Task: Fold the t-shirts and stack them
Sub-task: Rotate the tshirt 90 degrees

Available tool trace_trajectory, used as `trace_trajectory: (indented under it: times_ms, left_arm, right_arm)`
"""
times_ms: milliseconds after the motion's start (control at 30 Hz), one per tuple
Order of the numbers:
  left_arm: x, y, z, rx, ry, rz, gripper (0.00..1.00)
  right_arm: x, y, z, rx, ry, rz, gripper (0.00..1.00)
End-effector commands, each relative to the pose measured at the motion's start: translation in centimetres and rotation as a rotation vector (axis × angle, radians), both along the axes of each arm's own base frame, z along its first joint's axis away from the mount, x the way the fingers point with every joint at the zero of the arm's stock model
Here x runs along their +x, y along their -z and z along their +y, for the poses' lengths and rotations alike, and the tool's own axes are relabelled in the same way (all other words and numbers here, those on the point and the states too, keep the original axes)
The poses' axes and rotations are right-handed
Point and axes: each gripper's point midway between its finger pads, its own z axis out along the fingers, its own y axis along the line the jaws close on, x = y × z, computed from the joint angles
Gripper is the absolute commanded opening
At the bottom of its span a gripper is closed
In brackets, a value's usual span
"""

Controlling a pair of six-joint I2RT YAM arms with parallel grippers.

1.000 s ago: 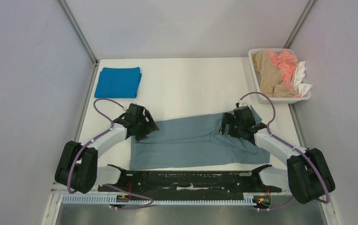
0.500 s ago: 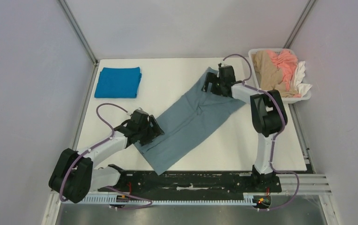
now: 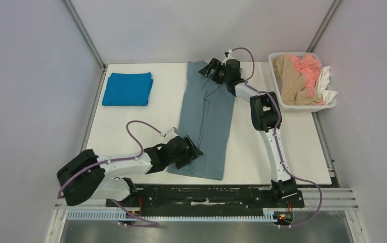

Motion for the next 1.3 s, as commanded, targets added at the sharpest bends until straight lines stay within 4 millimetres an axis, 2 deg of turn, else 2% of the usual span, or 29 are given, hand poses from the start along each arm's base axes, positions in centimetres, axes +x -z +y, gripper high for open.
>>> trace_trajectory:
  times_ms: [0, 67, 167, 267, 333, 400, 500, 600, 700, 767, 867, 967, 1033, 1067, 1133, 1267]
  left_arm:
    - [-2.3, 3.0, -1.4, 0.098, 0.011, 0.088, 0.85]
    - [-3.0, 3.1, -2.8, 0.098, 0.053, 0.097, 0.85]
    - [-3.9, 2.0, -4.4, 0.103, 0.119, 0.056, 0.85]
    - [-4.5, 0.5, -4.9, 0.106, 0.148, 0.0, 0.85]
    - [-4.9, -0.5, -5.0, 0.101, 0.163, -0.036, 0.85]
    - [-5.0, -1.3, -4.4, 0.127, 0.156, -0.065, 0.85]
    - [-4.9, -2.4, -3.4, 0.154, 0.151, -0.101, 0.85]
    - [-4.5, -3.9, -2.4, 0.184, 0.157, -0.144, 0.86]
    - [-4.4, -5.6, -2.0, 0.199, 0.188, -0.18, 0.86]
    - [-4.1, -6.1, -0.7, 0.236, 0.171, -0.198, 0.87]
    - [-3.7, -6.4, 2.5, 0.328, 0.118, -0.216, 0.87]
    - [-3.5, -5.7, 6.3, 0.423, 0.075, -0.213, 0.87]
    - [-3.6, -5.1, 7.3, 0.423, 0.101, -0.203, 0.87]
    - [-3.6, -4.6, 7.5, 0.411, 0.123, -0.197, 0.87]
    - [-4.1, -3.8, 6.4, 0.338, 0.201, -0.183, 0.87]
    - [-5.6, -2.3, 3.6, 0.216, 0.355, -0.136, 0.87]
  right_arm:
    - [0.9, 1.6, 1.8, 0.101, 0.046, -0.03, 0.98]
    - [1.4, 1.0, 2.5, 0.043, 0.058, -0.069, 0.98]
    - [2.2, -1.0, 2.3, 0.009, 0.096, -0.123, 0.98]
    - [2.0, -3.7, 2.2, -0.022, 0.085, -0.164, 0.98]
    - [1.3, -4.5, 1.5, -0.085, 0.08, -0.154, 0.98]
    - [-0.2, -4.6, 0.4, -0.172, 0.068, -0.131, 0.98]
    - [-3.1, -4.5, -2.3, -0.286, 0.066, -0.08, 0.98]
    - [-5.5, -6.0, -5.0, -0.38, 0.07, -0.07, 0.98]
    - [-7.4, -8.5, -7.7, -0.481, 0.1, -0.085, 0.98]
    - [-9.1, -9.1, -9.2, -0.541, 0.098, -0.061, 0.98]
    - [-13.2, -10.1, -10.9, -0.592, 0.084, -0.016, 0.98]
    - [-19.0, -9.5, -12.4, -0.594, 0.087, 0.049, 0.98]
    - [-23.2, -8.6, -12.9, -0.572, 0.089, 0.09, 0.98]
    - [-25.6, -7.4, -12.8, -0.572, 0.069, 0.114, 0.98]
    - [-30.2, -6.3, -12.3, -0.542, 0.043, 0.139, 0.98]
    - [-38.4, -3.0, -10.5, -0.459, -0.068, 0.2, 0.98]
